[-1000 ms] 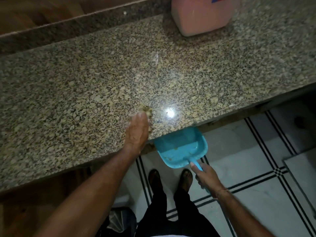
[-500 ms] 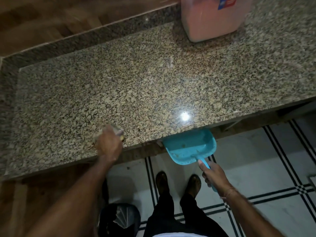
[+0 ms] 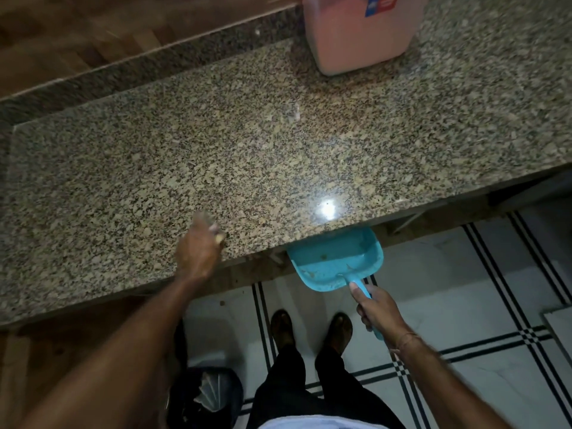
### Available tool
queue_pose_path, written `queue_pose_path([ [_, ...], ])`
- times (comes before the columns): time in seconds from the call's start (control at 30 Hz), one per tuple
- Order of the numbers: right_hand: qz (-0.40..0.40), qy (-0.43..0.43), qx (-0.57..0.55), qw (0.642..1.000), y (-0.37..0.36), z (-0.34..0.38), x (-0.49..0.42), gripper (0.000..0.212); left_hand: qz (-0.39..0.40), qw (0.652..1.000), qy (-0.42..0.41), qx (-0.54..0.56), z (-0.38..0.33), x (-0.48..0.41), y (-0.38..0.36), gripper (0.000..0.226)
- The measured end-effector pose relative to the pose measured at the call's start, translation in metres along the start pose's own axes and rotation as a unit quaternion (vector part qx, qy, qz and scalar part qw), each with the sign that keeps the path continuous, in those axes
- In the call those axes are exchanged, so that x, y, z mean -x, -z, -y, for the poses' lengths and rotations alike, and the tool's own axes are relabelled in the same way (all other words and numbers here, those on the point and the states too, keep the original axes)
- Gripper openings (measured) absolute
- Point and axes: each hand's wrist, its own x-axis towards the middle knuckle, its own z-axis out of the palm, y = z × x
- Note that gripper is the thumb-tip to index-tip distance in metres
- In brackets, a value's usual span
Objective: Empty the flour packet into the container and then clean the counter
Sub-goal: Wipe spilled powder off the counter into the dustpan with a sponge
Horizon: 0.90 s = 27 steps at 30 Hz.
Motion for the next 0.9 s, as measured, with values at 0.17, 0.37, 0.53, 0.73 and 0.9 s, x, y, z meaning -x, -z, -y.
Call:
queue_pose_path([
  [0.17,0.016,-0.008,-0.014,1.000,-0.008,0.009,-0.002,0.038,0.007,1.000,0.024,-0.007,-0.029,0.029,-0.029,0.024],
  [0.37,0.035,-0.009,-0.003,0.999,-0.012,0.015,-0.005,0.045,0.078,0.988,-0.070,0.118,-0.144,0.031,-0.075,0.036],
  [0.53,0.022,-0.011,-0.008,1.000,0.006,0.014,-0.008,0.054,0.017,0.999,0.000,0.040,-0.054,-0.007,-0.015,0.020],
  [0.73,-0.008,-0.030,-0.035,0.999,0.015,0.001,-0.010,0.042,-0.050,0.996,0.065,-0.039,-0.044,-0.016,-0.031,0.035],
  [0.9,0.000,-0.028,-0.041,0.999,0.011,0.004,-0.016,0.038,0.075,0.979,-0.186,0.024,-0.131,0.002,-0.063,0.031],
])
